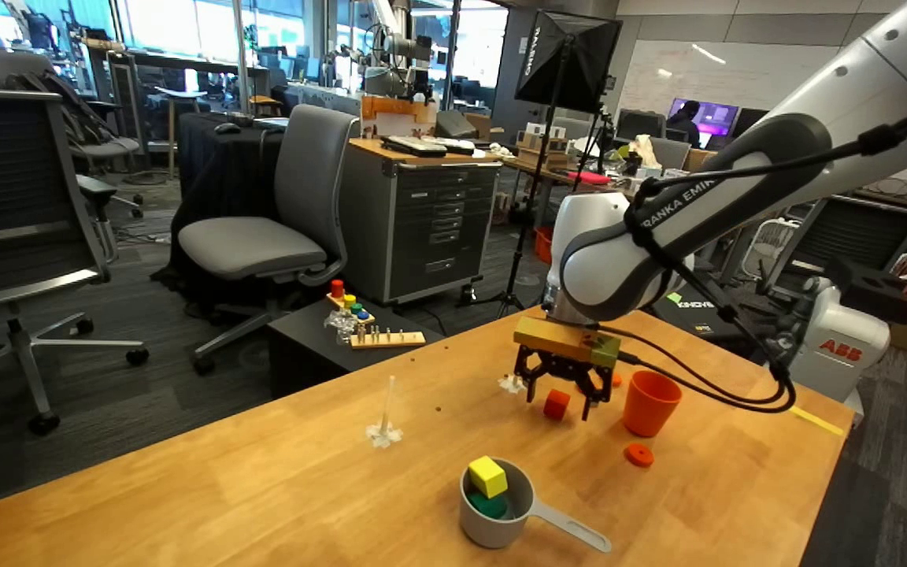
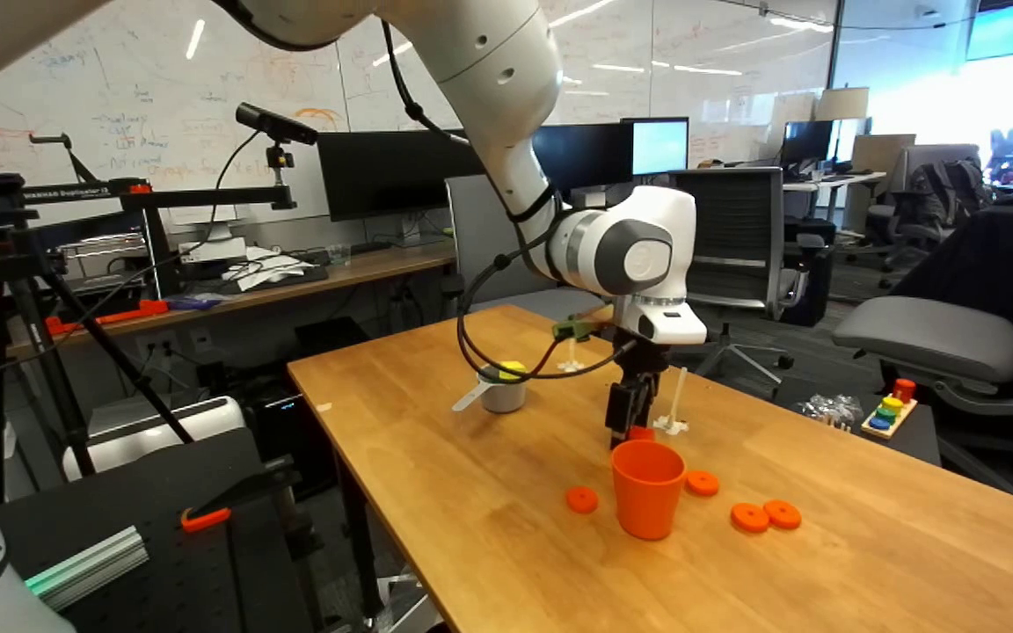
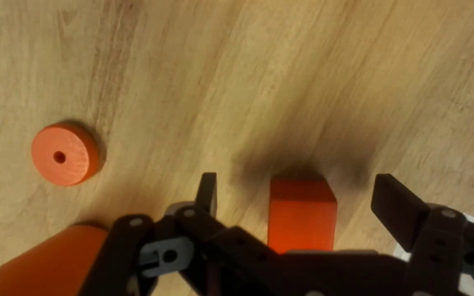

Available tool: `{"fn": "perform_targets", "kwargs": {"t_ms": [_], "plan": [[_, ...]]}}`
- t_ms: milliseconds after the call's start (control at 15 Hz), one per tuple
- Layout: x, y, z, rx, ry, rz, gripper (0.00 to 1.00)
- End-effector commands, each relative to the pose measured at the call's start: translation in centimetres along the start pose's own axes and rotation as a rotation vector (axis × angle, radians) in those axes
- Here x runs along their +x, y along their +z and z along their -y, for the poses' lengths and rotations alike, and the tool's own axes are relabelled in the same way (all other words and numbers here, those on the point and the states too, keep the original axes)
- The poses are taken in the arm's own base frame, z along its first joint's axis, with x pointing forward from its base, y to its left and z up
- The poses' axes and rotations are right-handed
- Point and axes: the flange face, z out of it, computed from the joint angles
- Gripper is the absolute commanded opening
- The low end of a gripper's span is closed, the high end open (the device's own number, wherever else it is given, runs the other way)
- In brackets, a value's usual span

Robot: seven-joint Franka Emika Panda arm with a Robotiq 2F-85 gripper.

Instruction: Put the blocks inside the grey cup

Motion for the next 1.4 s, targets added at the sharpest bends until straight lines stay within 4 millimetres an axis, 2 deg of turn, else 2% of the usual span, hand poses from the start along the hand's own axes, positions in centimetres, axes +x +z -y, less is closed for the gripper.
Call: {"fn": "perform_targets", "kwargs": {"t_ms": [0, 467, 667, 933, 1067, 1333], "plan": [[-0.4, 0.8, 0.9, 0.026, -0.016, 0.007, 0.70], [0.2, -0.5, 1.1, 0.045, -0.016, -0.021, 0.15], [-0.6, -0.8, 1.4, 0.045, -0.034, -0.012, 0.13], [-3.2, -1.7, 2.2, 0.056, -0.084, 0.019, 0.13], [-5.1, -2.4, 2.8, 0.072, -0.116, 0.040, 0.13], [-9.9, -6.1, 4.3, 0.131, -0.190, 0.081, 0.13]]}}
